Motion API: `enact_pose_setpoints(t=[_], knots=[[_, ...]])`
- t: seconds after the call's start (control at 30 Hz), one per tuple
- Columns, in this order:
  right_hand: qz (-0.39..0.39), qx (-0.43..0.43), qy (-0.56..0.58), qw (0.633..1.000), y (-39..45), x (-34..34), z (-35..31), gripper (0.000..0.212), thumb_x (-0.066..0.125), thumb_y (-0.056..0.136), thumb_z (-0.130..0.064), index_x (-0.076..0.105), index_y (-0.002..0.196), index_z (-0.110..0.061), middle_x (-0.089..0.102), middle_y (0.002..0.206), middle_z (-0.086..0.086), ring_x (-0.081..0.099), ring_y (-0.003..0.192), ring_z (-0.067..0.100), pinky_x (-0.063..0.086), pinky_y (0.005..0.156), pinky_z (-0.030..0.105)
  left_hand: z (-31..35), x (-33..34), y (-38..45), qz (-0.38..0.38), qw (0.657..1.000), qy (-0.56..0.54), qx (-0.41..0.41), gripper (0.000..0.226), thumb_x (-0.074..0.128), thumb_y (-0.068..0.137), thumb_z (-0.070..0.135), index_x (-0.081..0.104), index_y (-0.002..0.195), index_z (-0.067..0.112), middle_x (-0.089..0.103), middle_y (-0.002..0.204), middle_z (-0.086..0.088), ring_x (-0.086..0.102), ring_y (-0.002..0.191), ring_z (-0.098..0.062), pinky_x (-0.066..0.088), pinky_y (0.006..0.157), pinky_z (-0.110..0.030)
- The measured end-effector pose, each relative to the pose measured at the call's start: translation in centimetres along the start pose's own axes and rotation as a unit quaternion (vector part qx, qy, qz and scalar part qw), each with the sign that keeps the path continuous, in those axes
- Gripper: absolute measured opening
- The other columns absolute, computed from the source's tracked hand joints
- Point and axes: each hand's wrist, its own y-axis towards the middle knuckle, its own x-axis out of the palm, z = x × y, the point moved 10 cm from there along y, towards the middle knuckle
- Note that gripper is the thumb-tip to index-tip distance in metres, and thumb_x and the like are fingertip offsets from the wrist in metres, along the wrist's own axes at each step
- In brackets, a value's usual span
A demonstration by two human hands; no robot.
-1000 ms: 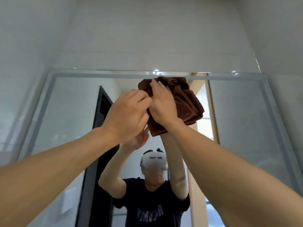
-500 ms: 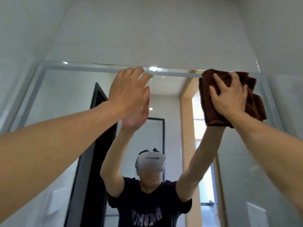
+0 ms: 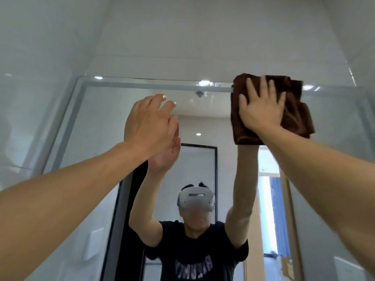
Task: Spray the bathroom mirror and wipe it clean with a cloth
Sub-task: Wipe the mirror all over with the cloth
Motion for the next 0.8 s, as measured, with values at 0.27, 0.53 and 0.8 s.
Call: enact_pose_setpoints(t=[0.27, 0.53, 0.8], knots=[[-0.009, -0.168, 0.041, 0.985, -4.7, 2.2, -18.4, 0.062, 0.029, 0.098, -0.053, 0.023, 0.156, -0.032, 0.012, 0.166, 0.005, 0.006, 0.153, 0.027, -0.001, 0.121, 0.055, -1.7, -1.8, -3.6, -0.021, 0.998, 0.056, 0.02, 0.046, 0.036, 0.092, 0.035, 0.069, 0.112, 0.009, 0.065, 0.118, -0.014, 0.058, 0.112, -0.035, 0.043, 0.097, -0.049], [-0.027, -0.171, 0.034, 0.984, -2.6, 1.3, -10.6, 0.059, 0.023, 0.1, -0.053, 0.016, 0.157, -0.037, 0.005, 0.167, 0.001, -0.001, 0.154, 0.022, -0.005, 0.121, 0.056, 2.4, 0.5, 1.4, -0.005, 1.0, 0.014, -0.025, 0.041, 0.044, 0.1, 0.028, 0.059, 0.133, 0.01, 0.056, 0.141, -0.015, 0.049, 0.13, -0.037, 0.037, 0.108, -0.054], [0.001, -0.04, -0.005, 0.999, 1.3, -2.2, 15.3, 0.057, 0.028, 0.101, -0.051, 0.017, 0.156, -0.039, 0.011, 0.167, 0.001, 0.005, 0.154, 0.021, 0.003, 0.122, 0.054, 14.9, 3.6, 3.6, -0.014, 0.997, -0.056, 0.046, 0.056, 0.033, 0.094, 0.036, 0.051, 0.142, 0.014, 0.046, 0.15, -0.011, 0.042, 0.138, -0.033, 0.034, 0.113, -0.05]])
